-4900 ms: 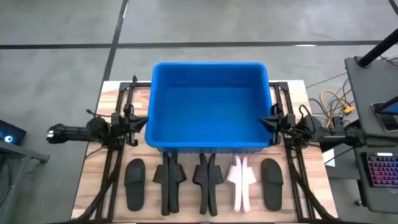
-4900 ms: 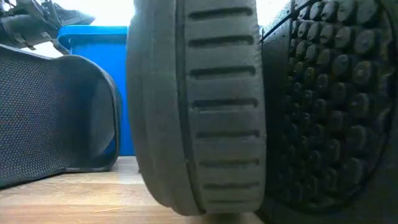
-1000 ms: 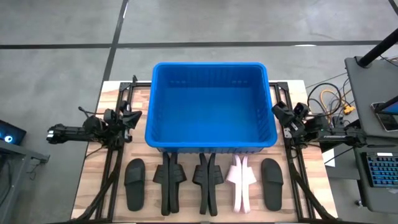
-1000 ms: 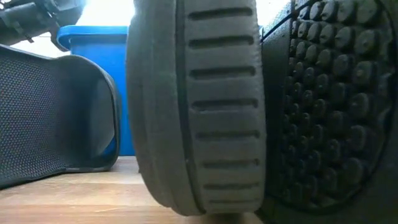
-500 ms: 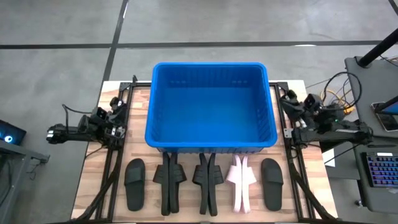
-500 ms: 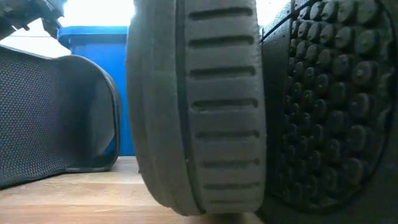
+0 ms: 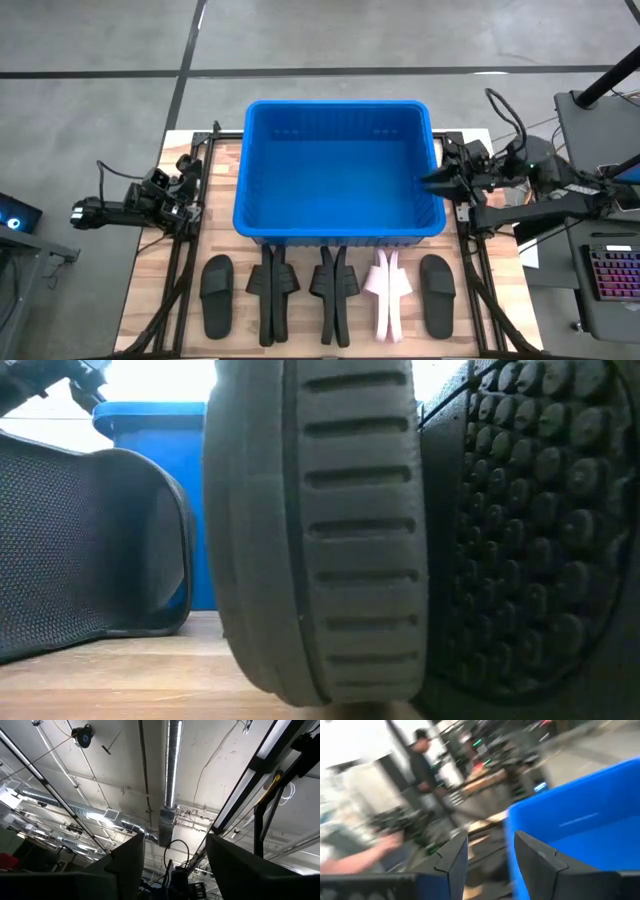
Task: Pick and place slides into bin
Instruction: Put the black slide into the blue bin
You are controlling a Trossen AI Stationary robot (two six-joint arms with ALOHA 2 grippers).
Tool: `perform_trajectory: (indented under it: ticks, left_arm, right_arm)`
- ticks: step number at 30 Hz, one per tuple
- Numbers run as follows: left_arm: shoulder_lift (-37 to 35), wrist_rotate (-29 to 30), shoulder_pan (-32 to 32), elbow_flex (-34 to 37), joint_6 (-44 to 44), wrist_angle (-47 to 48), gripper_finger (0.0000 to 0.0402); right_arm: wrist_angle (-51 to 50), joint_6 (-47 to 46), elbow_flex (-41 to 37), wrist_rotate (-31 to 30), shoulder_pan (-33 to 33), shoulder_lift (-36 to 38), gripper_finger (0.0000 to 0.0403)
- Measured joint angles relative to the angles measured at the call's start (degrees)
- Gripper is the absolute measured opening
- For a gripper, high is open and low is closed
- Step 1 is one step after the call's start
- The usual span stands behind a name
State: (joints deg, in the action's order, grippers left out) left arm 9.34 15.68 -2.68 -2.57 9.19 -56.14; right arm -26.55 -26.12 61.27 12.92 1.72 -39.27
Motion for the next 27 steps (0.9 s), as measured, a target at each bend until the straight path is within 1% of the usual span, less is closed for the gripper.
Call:
perform_trajectory:
  ticks: [2, 4, 7, 11, 16, 21, 27]
  left_arm:
    - [0.45, 1.45, 0.0, 0.0, 0.0, -0.01, 0.0196]
    - [0.82, 3.13, 0.0, 0.0, 0.02, 0.02, 0.0196]
    - [1.49, 5.04, 0.04, 0.0, 0.02, 0.02, 0.0196]
    - [2.03, 5.84, 0.04, -0.13, 0.02, -0.07, 0.0196]
    - [2.08, 5.86, 0.04, -0.11, 0.02, -0.37, 0.0196]
    - [2.3, 5.86, 0.04, -0.2, -0.02, -0.35, 0.0196]
    - [2.26, 5.86, 0.04, -0.11, 0.0, -0.43, 0.0196]
  right_arm:
    - [-3.28, -1.18, 3.54, 4.13, 0.0, -2.44, 0.0152]
    - [-8.26, -2.03, 6.89, 5.52, -0.07, -4.66, 0.015]
    - [-18.12, -2.43, 11.33, 5.49, -0.7, -7.89, 0.0146]
    - [-31.06, -4.33, 15.83, 5.51, -2.47, -12.06, 0.0142]
    - [-41.61, -9.02, 18.77, 5.52, -6.98, -16.65, 0.0139]
    - [-47.08, -14.23, 19.28, 5.53, -13.6, -20.44, 0.0141]
    - [-47.04, -18.94, 18.42, 5.36, -22.52, -24.7, 0.0139]
